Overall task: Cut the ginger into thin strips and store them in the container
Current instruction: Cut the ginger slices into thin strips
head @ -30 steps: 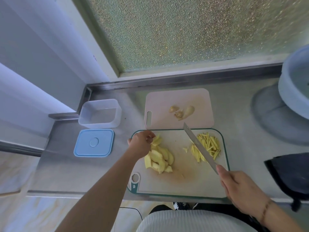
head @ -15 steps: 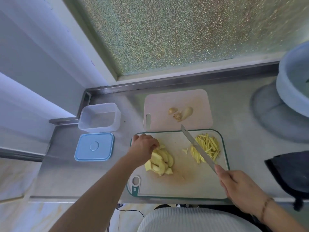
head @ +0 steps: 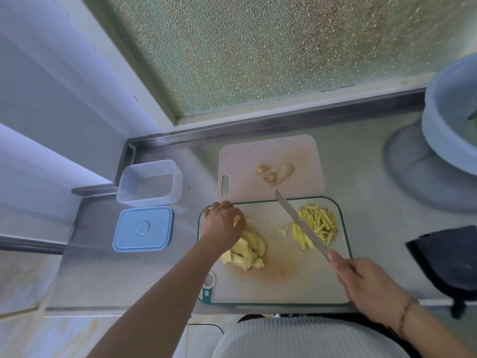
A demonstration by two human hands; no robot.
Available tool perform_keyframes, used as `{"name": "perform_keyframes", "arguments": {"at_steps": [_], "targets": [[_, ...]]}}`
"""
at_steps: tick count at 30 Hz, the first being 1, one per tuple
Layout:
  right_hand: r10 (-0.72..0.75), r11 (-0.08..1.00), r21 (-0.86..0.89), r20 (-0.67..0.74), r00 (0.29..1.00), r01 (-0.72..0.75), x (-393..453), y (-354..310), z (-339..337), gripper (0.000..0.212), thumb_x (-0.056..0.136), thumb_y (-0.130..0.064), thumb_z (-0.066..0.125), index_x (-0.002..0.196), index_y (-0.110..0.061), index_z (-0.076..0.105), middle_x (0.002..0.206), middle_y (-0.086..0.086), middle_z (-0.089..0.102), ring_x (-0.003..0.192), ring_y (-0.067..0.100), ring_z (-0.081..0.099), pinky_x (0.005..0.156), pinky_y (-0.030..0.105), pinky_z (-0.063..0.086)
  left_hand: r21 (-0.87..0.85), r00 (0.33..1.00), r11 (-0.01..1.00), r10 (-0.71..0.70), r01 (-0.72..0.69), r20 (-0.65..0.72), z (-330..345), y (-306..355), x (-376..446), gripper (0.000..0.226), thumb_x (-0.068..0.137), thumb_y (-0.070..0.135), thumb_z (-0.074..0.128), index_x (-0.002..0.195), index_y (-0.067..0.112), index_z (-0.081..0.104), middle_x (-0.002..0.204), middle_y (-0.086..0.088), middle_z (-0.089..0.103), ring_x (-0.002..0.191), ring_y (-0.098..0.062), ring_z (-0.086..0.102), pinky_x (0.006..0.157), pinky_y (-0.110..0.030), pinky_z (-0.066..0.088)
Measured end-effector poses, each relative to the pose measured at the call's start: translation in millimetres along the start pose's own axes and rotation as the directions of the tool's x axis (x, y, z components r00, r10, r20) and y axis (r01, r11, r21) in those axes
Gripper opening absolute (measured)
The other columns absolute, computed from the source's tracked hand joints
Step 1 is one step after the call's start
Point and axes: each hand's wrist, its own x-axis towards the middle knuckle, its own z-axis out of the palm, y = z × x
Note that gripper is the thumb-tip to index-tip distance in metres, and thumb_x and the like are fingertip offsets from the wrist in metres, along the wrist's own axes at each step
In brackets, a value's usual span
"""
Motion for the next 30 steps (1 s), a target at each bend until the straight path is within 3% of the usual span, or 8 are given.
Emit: {"name": "perform_keyframes", "arguments": {"at_steps": [3, 13, 17, 20, 22, 24, 27, 30], "targets": [[0.003, 1.0, -0.005, 0.004, 1.0, -0.003, 1, 1, 0, 0.063, 0.081, -0.071, 0.027, 0.056, -0.014, 0.035, 0.047, -0.002, 0.032, 0.043, 0.01, 0.031, 0.052, 0.029, 0.033, -0.027, 0.996, 0.998, -0.066, 0.064, -0.067, 3, -5, 2, 0.017, 0.094, 0.023, 0.064, 0.101, 0.022, 0.079, 0.106, 0.0, 0.068, 0.104, -0.027, 0.055, 0.085, -0.034, 0.029], [-0.008, 1.0, 0.01, 0.022, 1.0, 0.007, 3, -1, 3, 0.058, 0.086, -0.065, 0.03, 0.055, -0.015, 0.031, 0.046, -0.003, 0.029, 0.043, 0.009, 0.028, 0.05, 0.026, 0.03, 0.102, 0.996, 0.994, -0.046, 0.039, 0.075, -4, 4, 6, 0.028, 0.096, 0.031, 0.062, 0.122, 0.027, 0.069, 0.115, 0.007, 0.067, 0.112, -0.021, 0.056, 0.097, -0.033, 0.033], [0.006, 1.0, 0.025, 0.012, 1.0, -0.006, 2, -1, 3, 0.057, 0.087, -0.064, 0.031, 0.056, -0.015, 0.031, 0.047, -0.003, 0.029, 0.043, 0.01, 0.028, 0.05, 0.026, 0.029, -0.192, 0.978, 0.96, -0.19, 0.205, 0.091, -13, 27, -1, 0.021, 0.093, 0.023, 0.063, 0.112, 0.026, 0.073, 0.095, 0.007, 0.071, 0.091, -0.017, 0.065, 0.086, -0.026, 0.049], [0.04, 0.998, 0.055, 0.025, 0.999, -0.041, -1, -2, 5, 0.058, 0.085, -0.065, 0.03, 0.054, -0.016, 0.032, 0.047, -0.002, 0.03, 0.043, 0.011, 0.029, 0.05, 0.026, 0.029, -0.518, 0.93, 0.772, -0.31, 0.368, 0.199, -9, 58, -19, 0.022, 0.09, 0.02, 0.066, 0.111, 0.026, 0.071, 0.083, 0.009, 0.066, 0.073, -0.007, 0.061, 0.063, -0.016, 0.048], [0.064, 0.993, 0.091, 0.052, 0.997, -0.069, -5, -4, 9, 0.058, 0.086, -0.064, 0.029, 0.053, -0.017, 0.033, 0.046, -0.002, 0.03, 0.042, 0.012, 0.029, 0.047, 0.023, 0.029, -0.57, 0.929, 0.734, -0.317, 0.368, 0.191, 4, 69, -37, 0.024, 0.089, 0.021, 0.067, 0.112, 0.028, 0.069, 0.083, 0.009, 0.068, 0.075, -0.009, 0.065, 0.065, -0.024, 0.054], [0.085, 0.983, 0.153, 0.096, 0.992, -0.099, -9, -7, 15, 0.058, 0.088, -0.062, 0.031, 0.053, -0.016, 0.034, 0.045, 0.0, 0.03, 0.038, 0.012, 0.029, 0.041, 0.018, 0.028, -0.581, 0.937, 0.75, -0.343, 0.317, 0.068, 11, 72, -52, 0.019, 0.089, 0.022, 0.068, 0.106, 0.031, 0.069, 0.078, 0.013, 0.069, 0.071, -0.009, 0.066, 0.068, -0.029, 0.057], [0.129, 0.97, 0.186, 0.152, 0.98, -0.157, -7, -4, 26, 0.059, 0.089, -0.063, 0.031, 0.054, -0.016, 0.035, 0.046, 0.003, 0.029, 0.037, 0.014, 0.027, 0.038, 0.019, 0.025, -0.676, 0.898, 0.677, -0.437, 0.292, -0.049, 13, 66, -63, 0.017, 0.088, 0.018, 0.072, 0.094, 0.034, 0.069, 0.07, 0.016, 0.071, 0.059, -0.007, 0.065, 0.062, -0.026, 0.056], [0.195, 0.953, 0.195, 0.191, 0.962, -0.232, -4, 4, 34, 0.059, 0.091, -0.063, 0.031, 0.053, -0.017, 0.034, 0.047, 0.003, 0.028, 0.037, 0.014, 0.025, 0.04, 0.019, 0.022, -0.709, 0.907, 0.658, -0.417, 0.253, -0.064, 14, 68, -68, 0.024, 0.088, 0.013, 0.073, 0.085, 0.036, 0.067, 0.069, 0.014, 0.072, 0.061, -0.006, 0.066, 0.059, -0.025, 0.055]]}}
